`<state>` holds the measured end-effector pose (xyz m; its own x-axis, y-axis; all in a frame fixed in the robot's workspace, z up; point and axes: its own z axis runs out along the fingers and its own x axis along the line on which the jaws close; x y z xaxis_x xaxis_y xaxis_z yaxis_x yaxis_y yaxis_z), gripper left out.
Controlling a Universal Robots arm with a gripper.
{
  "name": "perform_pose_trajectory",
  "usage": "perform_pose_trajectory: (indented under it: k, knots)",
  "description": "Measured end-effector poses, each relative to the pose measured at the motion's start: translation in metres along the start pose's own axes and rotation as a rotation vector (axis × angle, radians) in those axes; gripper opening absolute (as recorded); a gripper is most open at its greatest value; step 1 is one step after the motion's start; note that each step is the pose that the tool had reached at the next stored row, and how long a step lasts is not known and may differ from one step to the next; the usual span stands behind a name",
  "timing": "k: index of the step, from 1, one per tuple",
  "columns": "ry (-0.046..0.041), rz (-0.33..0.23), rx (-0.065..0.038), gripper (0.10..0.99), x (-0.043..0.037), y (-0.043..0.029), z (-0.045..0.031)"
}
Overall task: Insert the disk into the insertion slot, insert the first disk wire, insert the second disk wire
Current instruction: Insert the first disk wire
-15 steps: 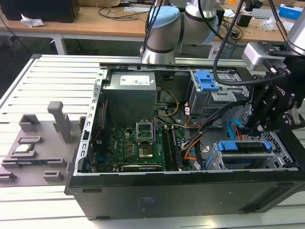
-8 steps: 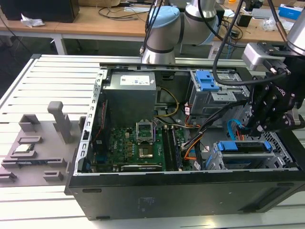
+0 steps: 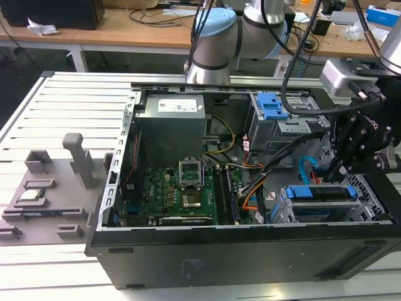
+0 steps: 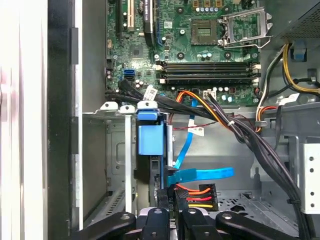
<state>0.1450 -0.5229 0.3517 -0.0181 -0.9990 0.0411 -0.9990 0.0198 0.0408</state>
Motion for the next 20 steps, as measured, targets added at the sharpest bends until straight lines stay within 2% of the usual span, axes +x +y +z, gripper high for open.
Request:
perform_pose_trajectory:
  k: [5,9,10,13,14,15,16,20]
  knots:
    - [0.0,0.0,0.0,0.165,0.0107,-0.0002,0.0006]
    - [-0.0001,0.0,0.0,0.165,0.0128,-0.0004,0.0022]
    - [-0.0026,0.0,0.0,0.165,0.0128,-0.0018,0.0028]
    - [-0.0177,-0.001,-0.001,0.165,0.0125,-0.0061,0.004]
    - [-0.0268,0.0,-0.001,0.165,0.0125,-0.0063,0.0043]
    - [-0.0483,0.002,-0.001,0.165,0.0124,-0.0064,0.0049]
    - [-0.0512,0.002,-0.001,0.165,0.0123,-0.008,0.0053]
    - [-0.051,0.002,-0.002,0.165,0.0122,-0.0091,0.0076]
